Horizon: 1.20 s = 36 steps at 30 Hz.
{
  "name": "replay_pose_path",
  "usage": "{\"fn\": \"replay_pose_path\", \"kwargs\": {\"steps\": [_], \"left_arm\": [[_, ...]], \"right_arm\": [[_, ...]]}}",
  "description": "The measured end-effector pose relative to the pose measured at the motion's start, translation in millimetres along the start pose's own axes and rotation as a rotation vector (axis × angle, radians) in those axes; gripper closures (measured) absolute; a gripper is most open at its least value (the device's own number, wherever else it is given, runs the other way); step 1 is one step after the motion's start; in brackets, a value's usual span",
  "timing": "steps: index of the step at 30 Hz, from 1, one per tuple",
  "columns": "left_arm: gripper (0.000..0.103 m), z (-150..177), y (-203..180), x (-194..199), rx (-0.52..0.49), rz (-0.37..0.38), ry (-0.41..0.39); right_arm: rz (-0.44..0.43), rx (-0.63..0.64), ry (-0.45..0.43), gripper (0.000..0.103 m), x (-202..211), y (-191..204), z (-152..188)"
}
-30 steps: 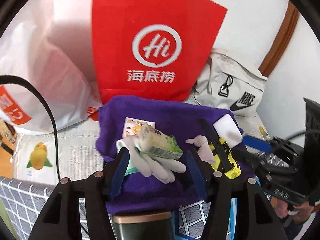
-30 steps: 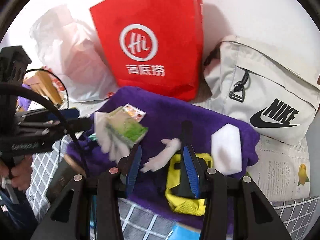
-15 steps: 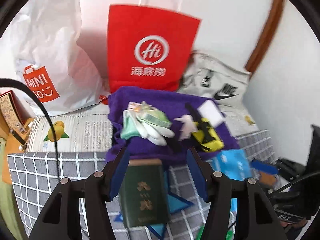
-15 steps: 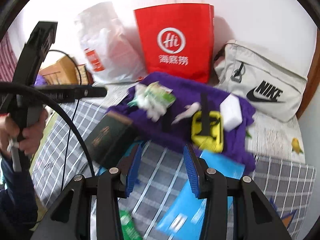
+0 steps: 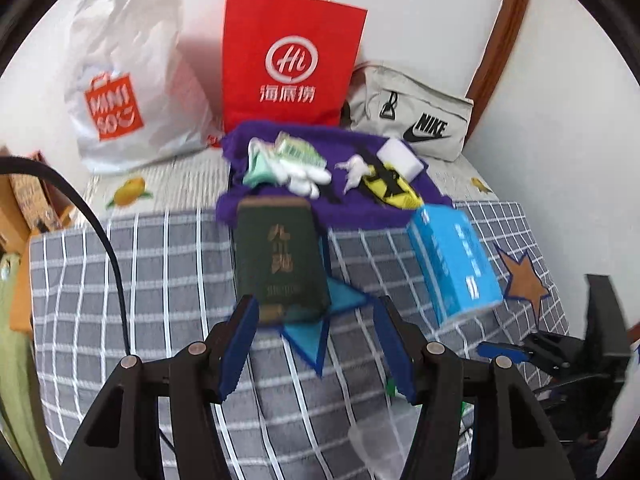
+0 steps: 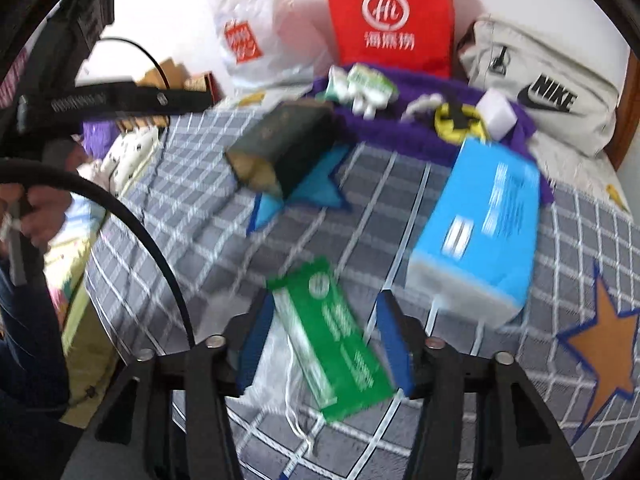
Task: Organize soft objects
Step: 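Grasp the dark green sachet on the bed cover with the right tool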
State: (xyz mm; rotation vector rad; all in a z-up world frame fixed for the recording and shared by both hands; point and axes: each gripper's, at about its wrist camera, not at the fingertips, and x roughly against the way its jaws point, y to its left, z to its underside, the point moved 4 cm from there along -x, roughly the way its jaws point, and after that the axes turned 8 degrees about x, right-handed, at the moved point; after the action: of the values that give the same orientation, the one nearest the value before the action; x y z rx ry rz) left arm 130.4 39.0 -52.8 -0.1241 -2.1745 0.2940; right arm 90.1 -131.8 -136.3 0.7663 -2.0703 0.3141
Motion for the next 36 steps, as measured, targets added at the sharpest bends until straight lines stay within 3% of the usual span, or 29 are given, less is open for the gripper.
{"fn": "replay_pose_path", "kwargs": {"steps": [6, 16, 20, 23, 24, 27, 36], "left_arm": [[0.045, 33.6, 13.3, -8.1, 0.032, 0.006, 0.062], [0.046, 46.7, 17.8, -10.2, 0.031, 0.018, 0.079], [0.045, 51.1, 19.1, -16.6, 0.035, 0.023, 0.094], [0.045, 58.0, 18.0, -22.1, 0.018, 0.020, 0.113], [0.045, 60.3, 18.2, -24.0, 0.018, 0.016, 0.118], [0.045, 65.9, 18.9, -29.9, 0.014, 0.020, 0.135], [0.045, 79.6, 8.7, -39.5, -0.031, 0.041, 0.158]], "right_arm": [[0.024, 0.043, 0.058, 0.049, -29.2, 0.0, 29.3], [0.022, 0.218, 0.053, 0.042, -38.1, 15.1, 24.8], [0.021, 0.189, 0.098, 0.041, -55.9, 8.6, 23.2], [0.038, 0.216, 0.065, 0.042, -56.8, 12.7, 25.0], [0.044, 0.217, 0.050, 0.049, -56.1, 14.1, 26.1], [0.038, 0.195, 0.023, 0.058, -52.5, 13.7, 28.2], [0.006, 0.060, -0.013, 0.059, -38.2, 9.0, 26.5]]}}
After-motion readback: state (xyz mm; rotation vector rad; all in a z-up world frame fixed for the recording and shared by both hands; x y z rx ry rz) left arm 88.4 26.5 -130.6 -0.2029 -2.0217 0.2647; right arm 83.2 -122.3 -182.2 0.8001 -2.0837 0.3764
